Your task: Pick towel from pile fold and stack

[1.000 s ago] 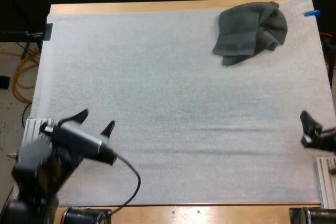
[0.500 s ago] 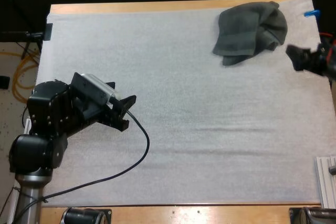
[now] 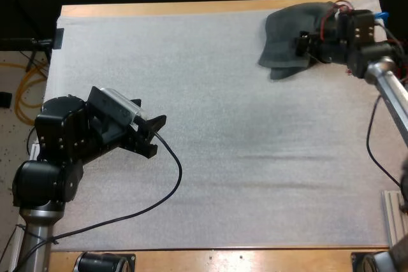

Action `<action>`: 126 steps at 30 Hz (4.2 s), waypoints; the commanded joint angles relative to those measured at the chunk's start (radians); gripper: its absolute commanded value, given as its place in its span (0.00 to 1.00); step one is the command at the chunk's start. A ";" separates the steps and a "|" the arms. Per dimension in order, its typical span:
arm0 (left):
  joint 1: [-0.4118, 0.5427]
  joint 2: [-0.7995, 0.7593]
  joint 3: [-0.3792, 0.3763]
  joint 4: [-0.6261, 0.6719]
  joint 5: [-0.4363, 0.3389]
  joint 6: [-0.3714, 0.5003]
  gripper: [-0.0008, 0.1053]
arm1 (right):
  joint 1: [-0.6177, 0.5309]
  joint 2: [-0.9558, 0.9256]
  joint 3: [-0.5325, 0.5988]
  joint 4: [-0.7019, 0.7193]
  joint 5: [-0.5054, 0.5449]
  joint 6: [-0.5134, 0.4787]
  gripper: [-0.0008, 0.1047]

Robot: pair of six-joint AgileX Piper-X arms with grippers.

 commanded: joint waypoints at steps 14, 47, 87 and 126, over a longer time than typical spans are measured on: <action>0.002 0.000 -0.009 -0.005 0.011 0.000 0.57 | 0.004 0.247 -0.160 -0.003 0.023 0.203 0.45; 0.002 -0.028 -0.009 0.005 0.014 -0.043 0.57 | 0.033 -0.415 -0.174 0.268 0.060 -0.194 0.02; 0.002 -0.206 0.000 0.194 0.006 -0.023 0.57 | 0.609 -0.253 -0.171 0.567 0.146 -0.224 0.67; 0.002 -0.206 0.020 0.238 0.006 -0.017 0.57 | 0.609 0.108 -0.171 0.638 -0.078 -0.266 0.01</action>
